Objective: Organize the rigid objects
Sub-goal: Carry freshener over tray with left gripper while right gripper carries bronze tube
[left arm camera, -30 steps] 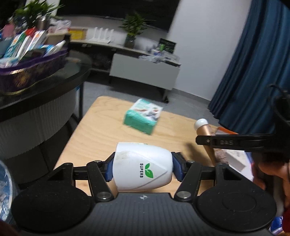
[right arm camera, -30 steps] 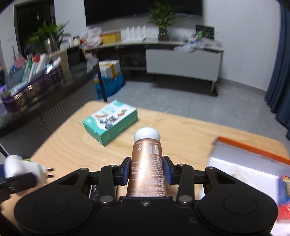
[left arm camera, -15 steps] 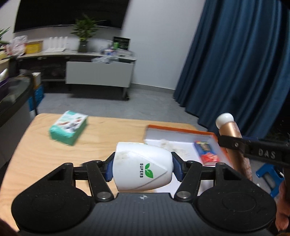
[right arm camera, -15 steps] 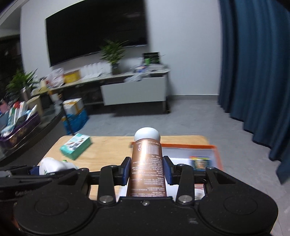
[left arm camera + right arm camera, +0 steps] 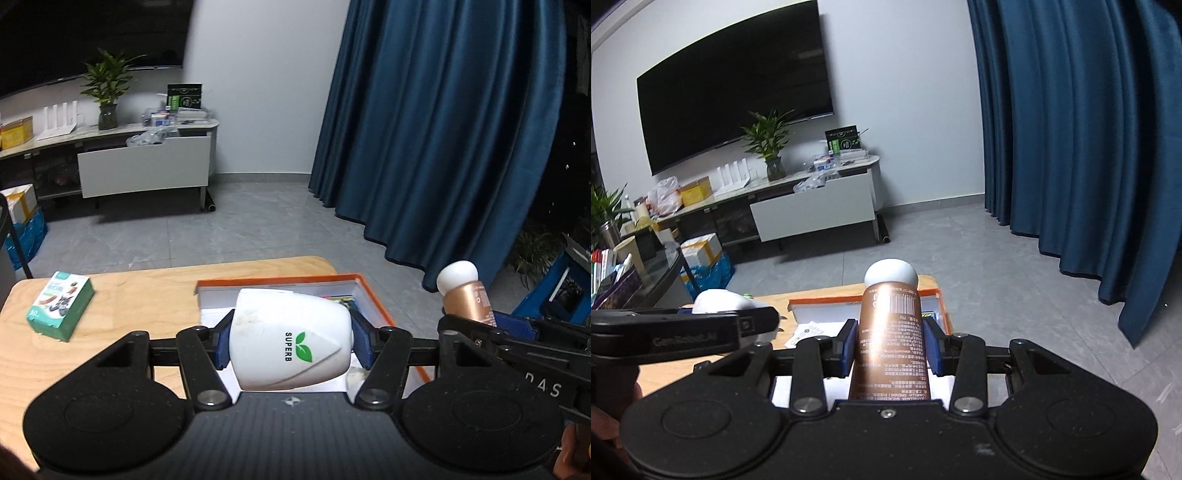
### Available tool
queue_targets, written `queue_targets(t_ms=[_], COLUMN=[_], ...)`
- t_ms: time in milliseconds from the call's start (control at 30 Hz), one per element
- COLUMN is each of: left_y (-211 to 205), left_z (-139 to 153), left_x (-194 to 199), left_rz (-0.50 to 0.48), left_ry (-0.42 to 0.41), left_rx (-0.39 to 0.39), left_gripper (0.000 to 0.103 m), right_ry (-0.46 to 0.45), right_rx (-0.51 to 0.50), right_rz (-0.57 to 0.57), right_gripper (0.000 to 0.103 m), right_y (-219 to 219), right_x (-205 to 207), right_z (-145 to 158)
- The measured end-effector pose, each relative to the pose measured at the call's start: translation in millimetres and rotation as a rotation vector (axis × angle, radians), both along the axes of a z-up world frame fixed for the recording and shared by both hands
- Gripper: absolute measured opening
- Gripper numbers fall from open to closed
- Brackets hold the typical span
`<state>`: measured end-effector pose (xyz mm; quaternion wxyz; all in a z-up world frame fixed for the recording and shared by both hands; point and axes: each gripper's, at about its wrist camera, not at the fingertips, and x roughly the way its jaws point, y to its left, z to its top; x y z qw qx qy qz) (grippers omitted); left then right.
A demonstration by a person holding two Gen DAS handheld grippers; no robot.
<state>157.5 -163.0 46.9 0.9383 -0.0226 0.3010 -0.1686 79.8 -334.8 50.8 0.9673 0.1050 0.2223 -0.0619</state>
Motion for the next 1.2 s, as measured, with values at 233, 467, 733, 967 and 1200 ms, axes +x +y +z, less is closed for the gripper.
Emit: queue_targets(t_ms=[233,467,733,967,1200], left_y=[-5,-1,0,2,4], left_z=[-4,-7,-7,-10,-10], left_x=[-1,-1,-4,-5,-4], left_rz=[0.008,0.041,0.054,0.062,0.054], left_ry=[0.012,0.029,0.04,0.056,0.063], left_rx=[0.011,0.009,0.001,-0.008,-0.022], left_gripper=[0.062,0.062,0.062,0.062,0.062], right_ry=[0.003,0.01,0.013,0.023,0.023], right_rx=[0.021,0.036,0.03,0.025,0.022], right_rz=[0.01,0.027,0.039,0.044,0.044], right_gripper=[0.046,0.047,0.047,0.047,0.047], right_y=[-7,-9,-10,-6,-7], right_x=[1,6,9,10,11], right_z=[-8,-10,-11,-12,-11])
